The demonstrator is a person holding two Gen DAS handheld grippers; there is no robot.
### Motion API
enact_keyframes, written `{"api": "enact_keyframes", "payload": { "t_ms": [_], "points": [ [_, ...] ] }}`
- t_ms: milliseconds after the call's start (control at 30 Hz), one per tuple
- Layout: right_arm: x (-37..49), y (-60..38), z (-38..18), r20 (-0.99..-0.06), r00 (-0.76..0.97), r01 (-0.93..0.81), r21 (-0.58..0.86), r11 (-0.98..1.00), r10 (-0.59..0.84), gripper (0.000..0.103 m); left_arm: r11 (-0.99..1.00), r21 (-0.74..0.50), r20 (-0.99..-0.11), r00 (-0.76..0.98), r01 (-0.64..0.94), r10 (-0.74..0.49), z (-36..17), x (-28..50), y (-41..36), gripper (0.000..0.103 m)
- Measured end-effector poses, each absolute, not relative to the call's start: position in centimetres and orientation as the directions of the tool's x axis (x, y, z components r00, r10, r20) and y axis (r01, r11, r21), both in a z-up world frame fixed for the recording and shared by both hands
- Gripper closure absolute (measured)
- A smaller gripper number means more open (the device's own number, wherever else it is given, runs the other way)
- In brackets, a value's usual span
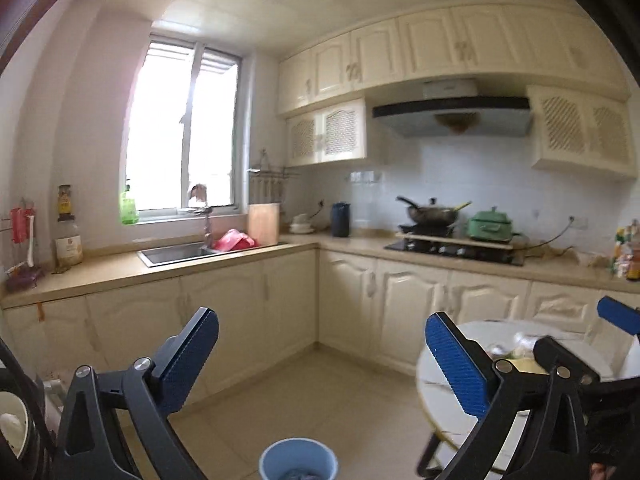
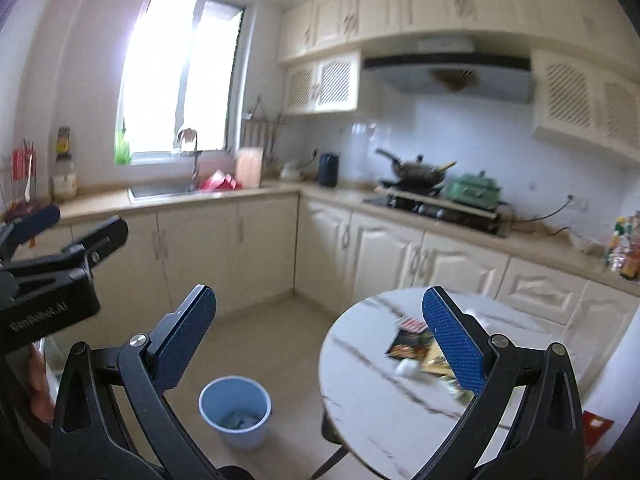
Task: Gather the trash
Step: 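Move both tools back toward the table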
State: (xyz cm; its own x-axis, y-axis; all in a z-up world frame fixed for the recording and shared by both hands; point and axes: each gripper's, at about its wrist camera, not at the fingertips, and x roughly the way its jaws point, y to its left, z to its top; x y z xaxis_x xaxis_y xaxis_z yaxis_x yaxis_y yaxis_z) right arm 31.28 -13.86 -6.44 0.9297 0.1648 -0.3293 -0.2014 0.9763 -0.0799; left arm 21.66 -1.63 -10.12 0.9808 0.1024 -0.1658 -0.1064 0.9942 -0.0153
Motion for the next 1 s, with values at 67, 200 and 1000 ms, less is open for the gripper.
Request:
{"api": "enact_keyframes", "payload": {
  "t_ms": [67,200,1000],
  "points": [
    [30.0,-15.1,-5.5,-0.3,0.943,-0.177,-0.082,0.981,0.145,0.0,0.996,-0.011,-0.155,0.984,-0.087,0.084,-12.0,20.6,-0.7,0.001],
    [28.5,-17.6,-4.3,-0.258,0.961,-0.128,-0.073,0.989,0.105,0.0,0.998,0.02,-0.146,0.987,-0.062,0.064,-12.6,14.8,-0.2,0.001],
    [38.2,-37.3,-17.2,-0.581,0.803,0.181,0.03,0.983,-0.13,0.0,0.976,0.123,-0.537,0.839,0.181,-0.088,-11.3,36.4,-12.4,0.001]
  ]
}}
